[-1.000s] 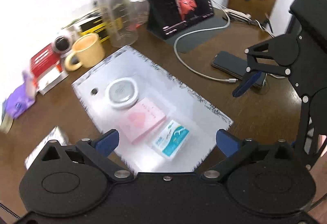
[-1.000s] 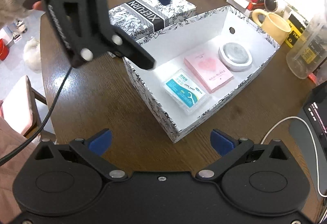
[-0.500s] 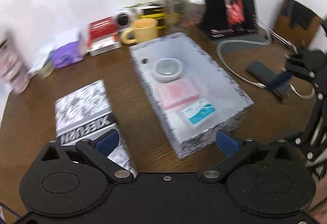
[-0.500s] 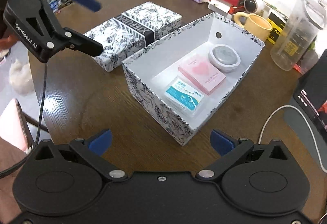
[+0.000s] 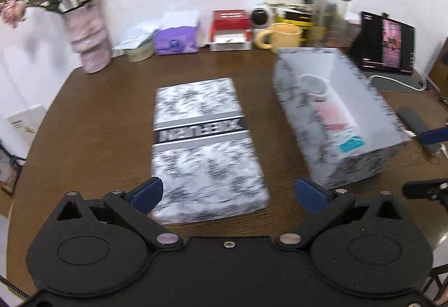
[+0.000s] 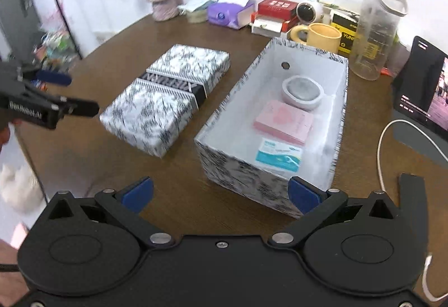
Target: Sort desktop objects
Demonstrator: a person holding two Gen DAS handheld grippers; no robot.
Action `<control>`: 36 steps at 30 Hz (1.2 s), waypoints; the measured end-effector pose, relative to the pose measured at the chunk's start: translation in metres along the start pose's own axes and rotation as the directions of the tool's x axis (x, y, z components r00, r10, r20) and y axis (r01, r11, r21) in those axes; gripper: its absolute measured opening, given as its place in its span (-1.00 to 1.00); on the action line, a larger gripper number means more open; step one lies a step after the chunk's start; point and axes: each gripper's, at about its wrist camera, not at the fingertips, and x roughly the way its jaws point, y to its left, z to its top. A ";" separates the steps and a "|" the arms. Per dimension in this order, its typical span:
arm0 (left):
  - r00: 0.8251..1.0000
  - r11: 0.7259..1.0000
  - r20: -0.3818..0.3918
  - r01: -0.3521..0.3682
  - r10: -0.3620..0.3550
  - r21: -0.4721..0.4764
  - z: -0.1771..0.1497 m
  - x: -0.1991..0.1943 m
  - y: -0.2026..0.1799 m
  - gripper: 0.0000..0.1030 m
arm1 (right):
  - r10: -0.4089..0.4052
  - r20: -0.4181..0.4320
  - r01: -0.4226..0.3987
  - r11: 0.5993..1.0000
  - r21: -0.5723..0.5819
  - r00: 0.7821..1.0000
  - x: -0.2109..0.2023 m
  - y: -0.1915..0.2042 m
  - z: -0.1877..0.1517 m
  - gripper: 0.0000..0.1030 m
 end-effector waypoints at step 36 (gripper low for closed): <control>0.999 0.999 -0.032 -0.030 0.032 0.040 0.023 0.121 0.126 0.99 | 0.030 -0.007 -0.030 0.999 -0.021 1.000 0.165 0.055 0.083 1.00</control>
